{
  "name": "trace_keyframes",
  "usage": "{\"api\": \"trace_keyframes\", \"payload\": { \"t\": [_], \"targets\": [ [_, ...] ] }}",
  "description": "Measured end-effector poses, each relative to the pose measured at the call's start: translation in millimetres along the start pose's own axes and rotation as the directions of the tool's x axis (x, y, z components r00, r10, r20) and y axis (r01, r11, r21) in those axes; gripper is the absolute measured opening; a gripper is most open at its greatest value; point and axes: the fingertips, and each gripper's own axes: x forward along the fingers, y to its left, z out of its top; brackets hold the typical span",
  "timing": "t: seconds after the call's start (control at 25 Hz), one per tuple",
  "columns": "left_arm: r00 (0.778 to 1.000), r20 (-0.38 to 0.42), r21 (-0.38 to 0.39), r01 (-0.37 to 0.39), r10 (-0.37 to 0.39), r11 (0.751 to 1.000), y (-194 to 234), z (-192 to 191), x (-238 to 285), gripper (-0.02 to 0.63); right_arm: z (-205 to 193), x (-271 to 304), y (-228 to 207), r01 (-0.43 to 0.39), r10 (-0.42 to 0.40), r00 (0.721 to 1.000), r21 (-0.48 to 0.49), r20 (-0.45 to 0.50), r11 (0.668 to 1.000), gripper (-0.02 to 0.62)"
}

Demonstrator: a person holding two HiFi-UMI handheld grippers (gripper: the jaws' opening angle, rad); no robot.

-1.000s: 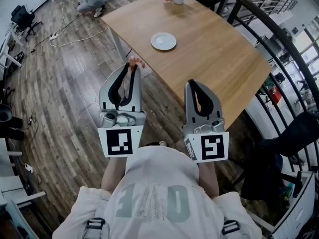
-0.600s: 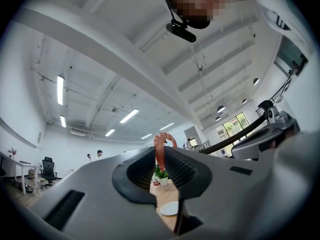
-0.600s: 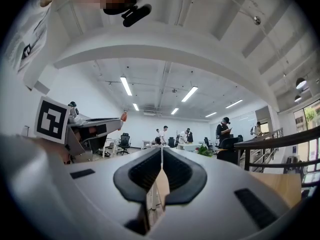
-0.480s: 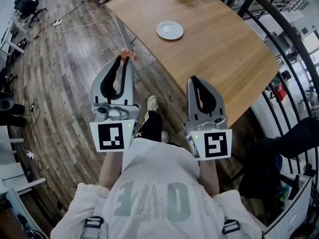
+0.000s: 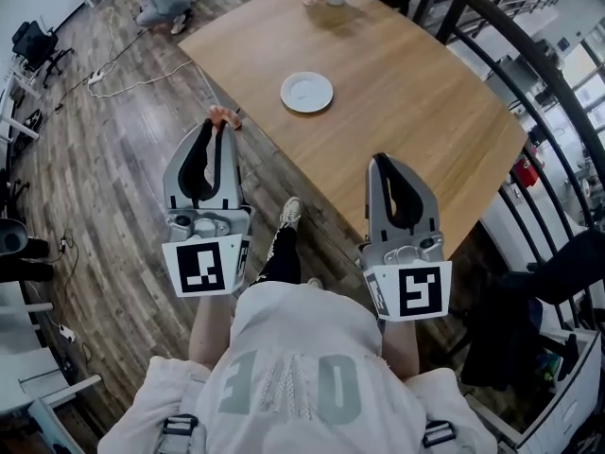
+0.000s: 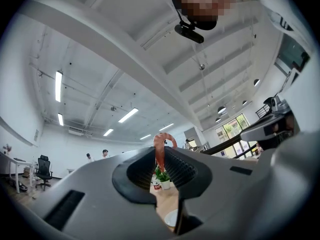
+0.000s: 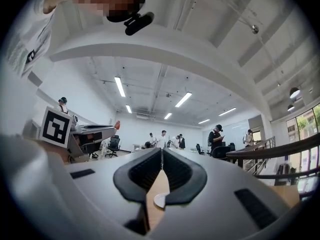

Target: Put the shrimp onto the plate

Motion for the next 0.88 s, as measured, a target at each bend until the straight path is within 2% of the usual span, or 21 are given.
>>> {"api": "trace_keyframes", "payload": {
  "t": [0.28, 0.52, 0.72, 0.88],
  "targets": [
    [0.999, 0.000, -0.036, 0.047, -0.047, 0.998, 26.5, -24.5, 70.8, 0.060, 25.7, 69.8, -14.0, -0.002, 0.004, 0.999, -0.032, 0.042, 1.000, 0.026],
    [0.995, 0.008, -0.094, 0.099, -0.098, 0.991, 57.5, -46.1, 137.1, 0.060, 18.8, 144.3, -18.3, 0.012, -0.013, 1.000, -0.059, -0.022, 0.998, 0.027],
    [0.990, 0.030, -0.148, 0.143, -0.140, 0.979, 73.9, -69.1, 184.3, 0.060, 10.3, 200.3, -22.2, 0.029, -0.033, 0.999, -0.080, -0.043, 0.996, 0.027],
    [0.984, 0.048, -0.158, 0.176, -0.170, 0.972, 85.9, -79.7, 211.7, 0.060, 2.4, 237.3, -19.5, 0.028, -0.032, 0.998, -0.081, -0.046, 0.996, 0.026]
  ]
}}
